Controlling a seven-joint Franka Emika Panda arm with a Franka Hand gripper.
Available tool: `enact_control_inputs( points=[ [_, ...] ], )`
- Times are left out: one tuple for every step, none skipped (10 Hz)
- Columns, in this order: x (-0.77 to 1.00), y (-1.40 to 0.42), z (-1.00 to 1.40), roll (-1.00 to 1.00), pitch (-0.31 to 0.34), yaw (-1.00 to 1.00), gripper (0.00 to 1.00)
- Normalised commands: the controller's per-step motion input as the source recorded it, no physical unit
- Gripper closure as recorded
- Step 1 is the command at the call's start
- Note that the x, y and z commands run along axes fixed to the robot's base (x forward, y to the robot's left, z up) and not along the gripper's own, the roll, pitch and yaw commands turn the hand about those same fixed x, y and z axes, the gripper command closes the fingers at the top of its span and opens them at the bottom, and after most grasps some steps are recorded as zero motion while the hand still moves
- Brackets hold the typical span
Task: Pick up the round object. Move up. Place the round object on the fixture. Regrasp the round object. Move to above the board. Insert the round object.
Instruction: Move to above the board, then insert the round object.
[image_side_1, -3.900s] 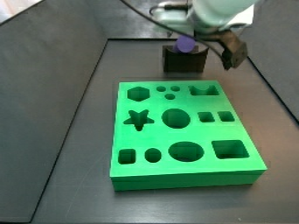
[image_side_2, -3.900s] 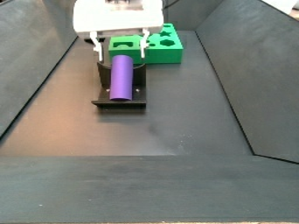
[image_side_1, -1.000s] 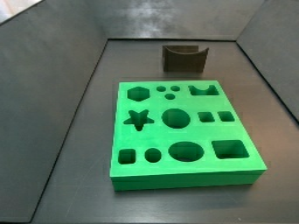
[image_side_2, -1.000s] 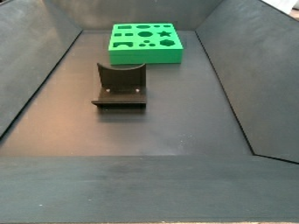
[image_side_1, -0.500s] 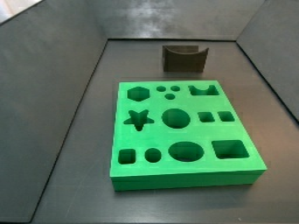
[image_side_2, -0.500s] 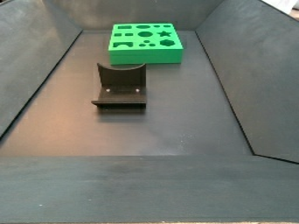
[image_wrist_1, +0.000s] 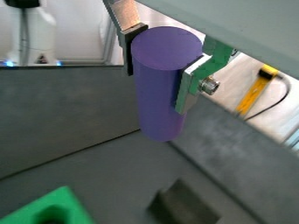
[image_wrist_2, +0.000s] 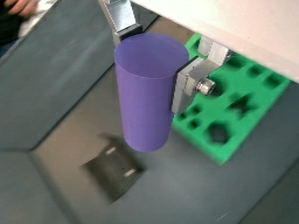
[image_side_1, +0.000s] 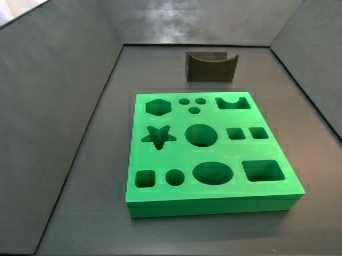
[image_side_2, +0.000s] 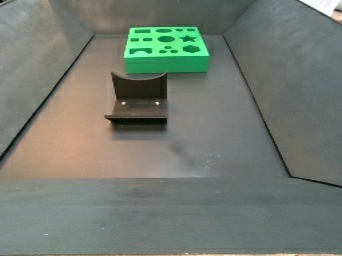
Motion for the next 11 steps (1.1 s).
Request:
enact_control_inputs(
  points=[
    [-0.57, -0.95, -0.09, -1.00, -0.006, -0.18, 1.00],
    [-0.42, -0.64, -0.06, -1.00, -0.007, -0.18, 1.00],
    [-0.31, -0.43, -0.04, -1.00, -0.010, -0.17, 1.00],
    [-0.18, -0.18, -0.02, -0.96, -0.007, -0.15, 1.00],
    [-0.12, -0.08, -0.01, -0.67, -0.014, -0.09, 1.00],
    [-0.09, -0.04, 0.00, -0.46, -0.025, -0.05, 1.00],
    [-0.07, -0.02, -0.01, -0.31, -0.031, -0.03, 1.00],
    [-0.06, 0.00, 0.00, -0.21, -0.032, -0.02, 1.00],
    [0.00, -0.05, -0.08, 0.00, -0.043, 0.00, 1.00],
    [0.00, -0.32, -0.27, 0.08, -0.063, 0.05, 1.00],
    [0.10, -0.42, -0.39, 0.06, -0.094, 0.00, 1.00]
  ],
)
